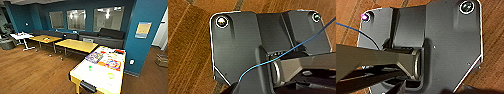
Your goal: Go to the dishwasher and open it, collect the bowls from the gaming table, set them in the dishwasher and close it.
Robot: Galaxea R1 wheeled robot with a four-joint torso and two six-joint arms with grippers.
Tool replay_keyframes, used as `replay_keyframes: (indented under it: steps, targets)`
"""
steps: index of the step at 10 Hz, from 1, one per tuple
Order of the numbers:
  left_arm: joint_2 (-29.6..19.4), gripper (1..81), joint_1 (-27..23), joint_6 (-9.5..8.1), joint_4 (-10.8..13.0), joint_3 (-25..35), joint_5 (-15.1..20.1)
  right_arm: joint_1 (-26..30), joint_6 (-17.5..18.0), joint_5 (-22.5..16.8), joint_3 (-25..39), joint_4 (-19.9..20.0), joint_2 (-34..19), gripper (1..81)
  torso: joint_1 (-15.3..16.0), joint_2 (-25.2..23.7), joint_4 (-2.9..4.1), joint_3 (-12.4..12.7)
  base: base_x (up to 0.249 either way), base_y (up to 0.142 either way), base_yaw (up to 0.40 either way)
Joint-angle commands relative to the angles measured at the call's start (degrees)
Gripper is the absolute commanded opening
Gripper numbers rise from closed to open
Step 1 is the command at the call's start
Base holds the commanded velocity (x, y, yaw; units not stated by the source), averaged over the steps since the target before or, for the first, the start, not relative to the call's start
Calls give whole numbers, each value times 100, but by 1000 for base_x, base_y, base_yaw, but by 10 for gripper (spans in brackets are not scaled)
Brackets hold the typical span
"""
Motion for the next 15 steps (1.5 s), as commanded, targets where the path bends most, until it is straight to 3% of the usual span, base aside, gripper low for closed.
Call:
replay_keyframes:
  steps: [1, 15]
  targets:
    - [-28, 811, -213, 1, 33, -9, 286, 245, 2, -303, 10, -13, 22, 811, 0, 0, 0, 0, 146, 121, 0]
    - [-10, 811, -213, 1, 86, -9, 286, 272, -51, -303, 10, -13, 30, 811, 0, -2, 0, 0, 129, 109, 0]
